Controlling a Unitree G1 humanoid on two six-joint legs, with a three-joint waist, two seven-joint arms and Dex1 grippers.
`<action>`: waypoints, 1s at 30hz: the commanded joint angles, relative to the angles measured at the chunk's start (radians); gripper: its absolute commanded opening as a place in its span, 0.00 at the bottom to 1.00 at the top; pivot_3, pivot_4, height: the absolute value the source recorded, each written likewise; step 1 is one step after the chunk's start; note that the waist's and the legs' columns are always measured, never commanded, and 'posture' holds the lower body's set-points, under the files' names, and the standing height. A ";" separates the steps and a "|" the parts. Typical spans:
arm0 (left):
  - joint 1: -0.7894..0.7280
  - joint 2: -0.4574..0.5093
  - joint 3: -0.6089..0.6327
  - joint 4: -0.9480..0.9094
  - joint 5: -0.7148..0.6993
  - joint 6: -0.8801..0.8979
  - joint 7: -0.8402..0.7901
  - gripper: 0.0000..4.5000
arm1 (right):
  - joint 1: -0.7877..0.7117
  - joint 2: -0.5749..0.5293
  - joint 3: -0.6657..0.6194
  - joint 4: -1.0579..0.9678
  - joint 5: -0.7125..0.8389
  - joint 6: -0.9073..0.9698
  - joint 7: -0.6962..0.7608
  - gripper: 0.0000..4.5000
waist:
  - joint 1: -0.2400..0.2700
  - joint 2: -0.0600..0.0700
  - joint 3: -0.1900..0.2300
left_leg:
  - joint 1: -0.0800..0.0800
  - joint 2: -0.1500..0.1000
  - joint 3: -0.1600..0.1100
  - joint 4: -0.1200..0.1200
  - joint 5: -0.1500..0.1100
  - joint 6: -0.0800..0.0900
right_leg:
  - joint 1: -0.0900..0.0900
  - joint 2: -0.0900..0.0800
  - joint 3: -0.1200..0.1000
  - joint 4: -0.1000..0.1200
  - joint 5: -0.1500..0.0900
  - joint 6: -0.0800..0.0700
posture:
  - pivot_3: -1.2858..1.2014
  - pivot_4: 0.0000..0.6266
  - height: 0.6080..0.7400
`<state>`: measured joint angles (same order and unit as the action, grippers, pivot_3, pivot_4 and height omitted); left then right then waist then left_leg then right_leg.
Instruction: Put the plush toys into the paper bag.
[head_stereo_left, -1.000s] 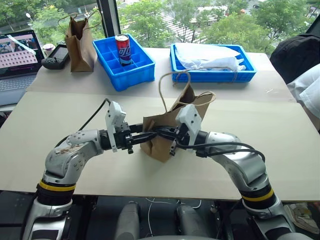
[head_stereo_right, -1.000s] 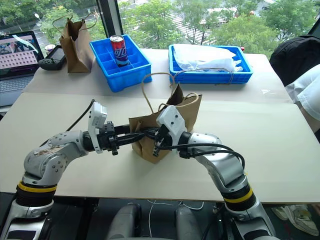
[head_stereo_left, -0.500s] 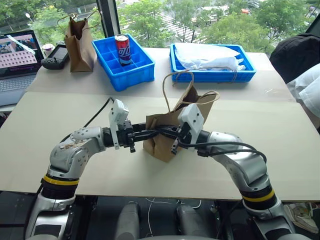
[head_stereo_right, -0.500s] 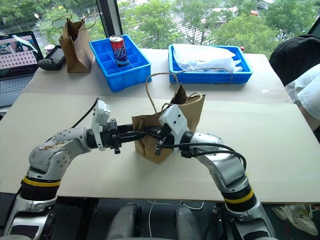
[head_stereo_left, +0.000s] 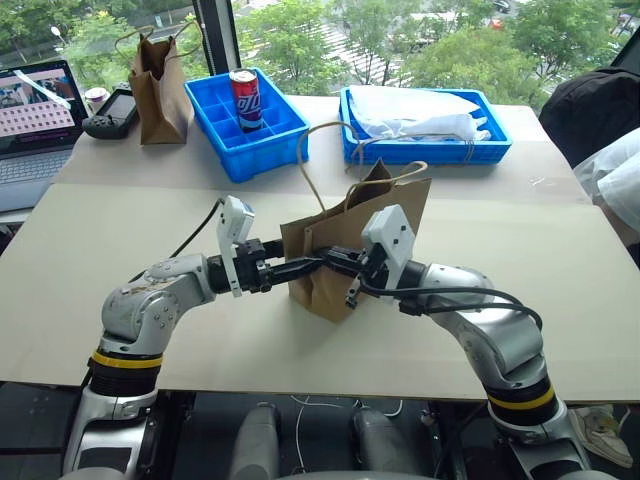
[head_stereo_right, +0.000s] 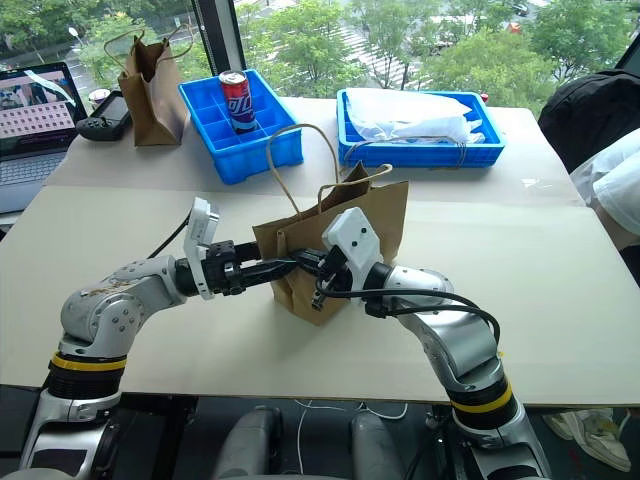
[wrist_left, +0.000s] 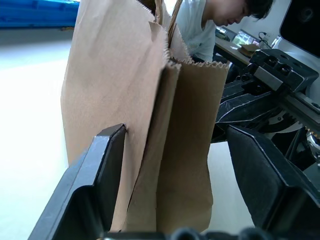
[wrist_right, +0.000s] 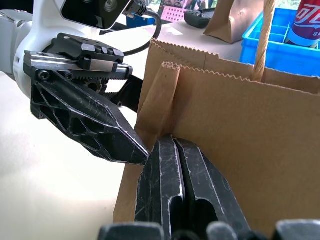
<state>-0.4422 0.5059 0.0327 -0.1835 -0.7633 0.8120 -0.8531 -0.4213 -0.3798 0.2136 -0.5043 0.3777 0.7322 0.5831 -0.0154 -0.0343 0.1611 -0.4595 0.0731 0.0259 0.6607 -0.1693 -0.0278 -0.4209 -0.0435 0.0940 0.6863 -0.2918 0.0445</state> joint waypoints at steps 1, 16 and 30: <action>-0.048 -0.029 0.074 -0.021 -0.055 0.016 0.063 0.73 | 0.009 0.003 0.025 -0.044 0.028 0.021 0.014 0.00 | 0.000 0.000 0.000 | 0.000 0.000 0.000 0.000 0.000 0.000 | 0.000 0.000 0.000 0.000 0.000 0.000 | 0.52 0.24 0.62; -0.047 0.031 0.084 -0.040 -0.094 0.040 0.004 0.73 | 0.113 -0.064 -0.141 -0.035 0.113 0.025 0.018 0.00 | 0.000 -0.001 0.000 | 0.000 0.000 0.000 0.000 0.000 0.000 | 0.000 0.000 0.000 0.000 0.000 0.000 | 0.52 0.24 0.62; -0.042 0.032 0.026 -0.021 -0.032 -0.005 -0.012 0.73 | 0.114 -0.077 -0.131 -0.066 0.165 0.038 0.010 0.00 | -0.002 0.001 0.000 | 0.000 0.000 0.000 0.000 0.000 0.000 | 0.000 0.000 0.000 0.000 0.000 0.000 | 0.52 0.24 0.62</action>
<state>-0.4633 0.5425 0.0550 -0.1971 -0.8036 0.8276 -0.8747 -0.2976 -0.4718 0.0689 -0.5281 0.5341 0.7714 0.6047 -0.0174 -0.0337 0.1612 -0.4593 0.0726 0.0255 0.6607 -0.1692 -0.0278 -0.4207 -0.0434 0.0941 0.6859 -0.2918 0.0445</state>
